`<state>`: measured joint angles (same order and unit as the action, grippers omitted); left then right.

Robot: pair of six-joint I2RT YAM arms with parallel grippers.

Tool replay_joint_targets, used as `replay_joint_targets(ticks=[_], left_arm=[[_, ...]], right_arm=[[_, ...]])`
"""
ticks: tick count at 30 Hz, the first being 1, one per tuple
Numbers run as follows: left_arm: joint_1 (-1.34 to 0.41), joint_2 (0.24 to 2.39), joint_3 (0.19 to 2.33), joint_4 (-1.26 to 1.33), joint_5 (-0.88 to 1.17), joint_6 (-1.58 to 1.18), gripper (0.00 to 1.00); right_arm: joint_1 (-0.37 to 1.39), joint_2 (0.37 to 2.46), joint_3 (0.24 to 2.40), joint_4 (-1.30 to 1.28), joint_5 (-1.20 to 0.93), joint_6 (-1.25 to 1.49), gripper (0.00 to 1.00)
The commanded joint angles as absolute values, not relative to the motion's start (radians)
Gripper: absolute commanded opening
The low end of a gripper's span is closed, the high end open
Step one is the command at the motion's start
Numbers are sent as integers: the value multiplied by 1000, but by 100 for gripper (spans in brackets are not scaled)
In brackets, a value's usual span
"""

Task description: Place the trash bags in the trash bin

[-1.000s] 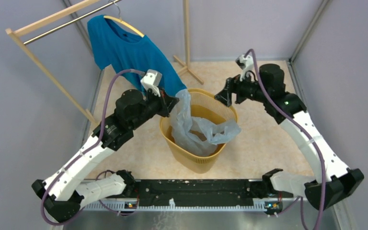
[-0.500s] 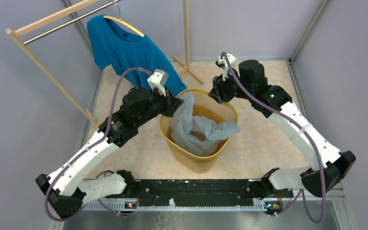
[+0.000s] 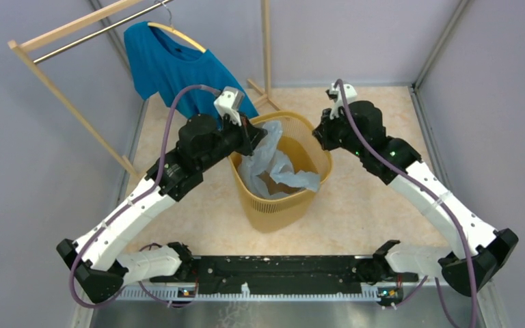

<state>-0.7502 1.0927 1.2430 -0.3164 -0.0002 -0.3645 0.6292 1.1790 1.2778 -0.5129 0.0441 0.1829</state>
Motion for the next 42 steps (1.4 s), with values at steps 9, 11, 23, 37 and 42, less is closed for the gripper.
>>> replay_joint_targets(ticks=[9,11,23,37,42], left_arm=[[-747,1143,1317,-200,-46,-332,0],[-747,1137,1300,-191,-42,-330,0],[-747,1023,1211,-183,-61,-316,0],[-747,1016,1212,-200,-69,-334,0],[-747,1015,1212,-200,-64,-335,0]], right_arm=[[734,1140,1386,-700,555,348,0],[734,1146,1362,-696,519,340,0],[735,1119,1612,-774,223,138,64],[1096,1375,1851,-1051,615,384,99],[1115,1404,1826,-1154,806,445,99]])
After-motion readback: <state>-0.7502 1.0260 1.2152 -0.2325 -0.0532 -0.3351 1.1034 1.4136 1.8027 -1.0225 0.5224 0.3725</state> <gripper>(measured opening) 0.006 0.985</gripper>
